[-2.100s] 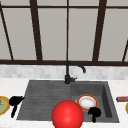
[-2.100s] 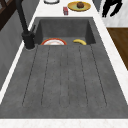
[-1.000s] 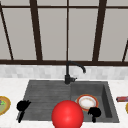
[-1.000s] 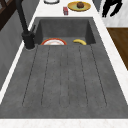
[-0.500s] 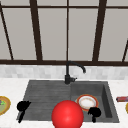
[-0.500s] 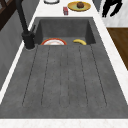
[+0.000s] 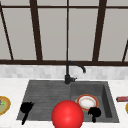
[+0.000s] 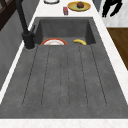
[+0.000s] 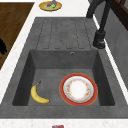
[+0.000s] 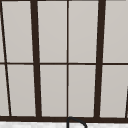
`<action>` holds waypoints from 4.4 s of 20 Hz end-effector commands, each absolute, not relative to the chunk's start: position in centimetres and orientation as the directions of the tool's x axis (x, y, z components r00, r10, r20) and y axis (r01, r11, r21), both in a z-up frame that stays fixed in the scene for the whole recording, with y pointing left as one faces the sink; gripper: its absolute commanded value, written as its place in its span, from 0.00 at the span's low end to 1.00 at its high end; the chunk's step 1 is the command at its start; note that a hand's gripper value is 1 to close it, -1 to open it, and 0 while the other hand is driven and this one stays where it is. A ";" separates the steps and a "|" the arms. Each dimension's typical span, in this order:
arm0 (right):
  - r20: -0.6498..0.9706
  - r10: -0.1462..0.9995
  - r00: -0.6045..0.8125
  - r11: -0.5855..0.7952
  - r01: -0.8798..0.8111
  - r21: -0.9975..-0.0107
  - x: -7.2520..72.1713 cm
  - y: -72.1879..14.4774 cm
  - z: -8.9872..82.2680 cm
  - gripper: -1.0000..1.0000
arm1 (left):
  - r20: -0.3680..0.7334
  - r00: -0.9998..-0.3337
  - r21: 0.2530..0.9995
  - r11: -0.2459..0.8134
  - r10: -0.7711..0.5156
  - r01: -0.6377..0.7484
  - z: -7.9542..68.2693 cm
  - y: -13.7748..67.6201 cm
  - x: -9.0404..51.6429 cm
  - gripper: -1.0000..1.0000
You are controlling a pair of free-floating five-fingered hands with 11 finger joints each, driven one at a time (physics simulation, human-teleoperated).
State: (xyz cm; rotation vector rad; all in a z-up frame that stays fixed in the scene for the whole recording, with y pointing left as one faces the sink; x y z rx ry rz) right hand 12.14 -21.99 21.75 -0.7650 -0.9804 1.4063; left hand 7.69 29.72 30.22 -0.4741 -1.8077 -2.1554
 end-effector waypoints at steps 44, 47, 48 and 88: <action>0.101 0.991 -0.086 0.053 -0.437 -0.898 12.1 -22.0 21.7 0.50 | 0.391 -0.920 0.917 -0.077 -0.012 0.391 31.4 24.2 5.0 0.00; 0.101 0.991 -0.086 0.053 -0.437 -0.898 12.1 -22.0 21.7 0.50 | 0.391 -0.920 0.918 -0.061 -0.032 0.392 31.4 23.4 4.9 0.00; 0.101 0.991 -0.086 0.053 -0.437 -0.898 12.1 -22.0 21.7 0.50 | 0.390 -0.920 0.918 -0.064 -0.040 0.392 31.4 23.0 4.9 0.00; 0.114 0.984 -0.135 0.034 -0.490 -0.871 16.9 -40.7 23.4 0.00 | 0.344 -0.939 0.937 -0.066 -0.015 0.344 31.3 21.6 5.5 0.50</action>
